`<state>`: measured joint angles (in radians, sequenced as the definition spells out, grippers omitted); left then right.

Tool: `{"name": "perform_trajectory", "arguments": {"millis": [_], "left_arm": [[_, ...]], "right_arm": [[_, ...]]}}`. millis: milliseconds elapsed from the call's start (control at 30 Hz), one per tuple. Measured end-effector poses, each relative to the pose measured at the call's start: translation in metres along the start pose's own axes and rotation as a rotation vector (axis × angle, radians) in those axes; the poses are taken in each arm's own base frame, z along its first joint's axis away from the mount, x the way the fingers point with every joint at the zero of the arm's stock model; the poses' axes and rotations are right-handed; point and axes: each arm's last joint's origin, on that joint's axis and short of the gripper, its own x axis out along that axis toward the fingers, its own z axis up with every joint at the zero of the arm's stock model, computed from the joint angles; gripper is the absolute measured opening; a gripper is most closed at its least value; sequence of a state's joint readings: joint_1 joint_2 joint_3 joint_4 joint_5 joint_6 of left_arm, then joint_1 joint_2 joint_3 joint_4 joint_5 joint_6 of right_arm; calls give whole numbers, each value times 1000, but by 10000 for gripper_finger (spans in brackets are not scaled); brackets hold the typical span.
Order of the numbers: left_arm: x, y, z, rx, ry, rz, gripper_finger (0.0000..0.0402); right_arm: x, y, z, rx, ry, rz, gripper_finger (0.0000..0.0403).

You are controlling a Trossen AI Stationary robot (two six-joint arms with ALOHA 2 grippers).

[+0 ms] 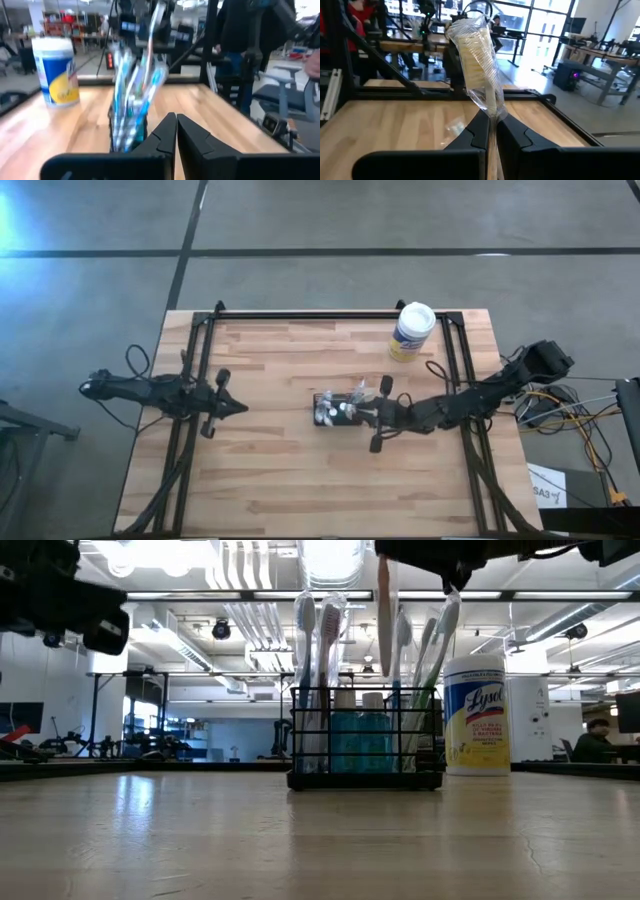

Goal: Pick & Place toothbrushing station
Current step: Put the orange toothbrush into the mesh organizer

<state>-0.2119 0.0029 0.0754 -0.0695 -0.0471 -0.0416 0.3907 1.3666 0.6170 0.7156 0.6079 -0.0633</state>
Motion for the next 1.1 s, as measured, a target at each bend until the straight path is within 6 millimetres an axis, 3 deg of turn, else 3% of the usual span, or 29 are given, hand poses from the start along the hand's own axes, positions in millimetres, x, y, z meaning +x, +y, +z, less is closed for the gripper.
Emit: {"name": "perform_trajectory", "arguments": {"millis": [100, 267, 433, 567, 833, 1100], "left_arm": [[1, 0, -7, -17, 19, 1, 17], [2, 0, -10, -40, 23, -1, 8], [2, 0, -10, -41, 26, -21, 8], [2, -1, -10, -41, 28, -29, 13], [2, -1, -10, -55, 30, -39, 8], [2, -2, -10, -60, 33, -63, 9]], "right_arm": [[0, 3, 1, 56, -24, -4, 13], [-4, 15, 1, 138, -27, -221, 13], [-7, 50, 19, 105, -31, -425, 13], [4, 74, 21, 45, -7, -511, 13], [30, 95, -5, -36, 54, -753, 13], [29, 88, -31, -1, 42, -776, 13]]}}
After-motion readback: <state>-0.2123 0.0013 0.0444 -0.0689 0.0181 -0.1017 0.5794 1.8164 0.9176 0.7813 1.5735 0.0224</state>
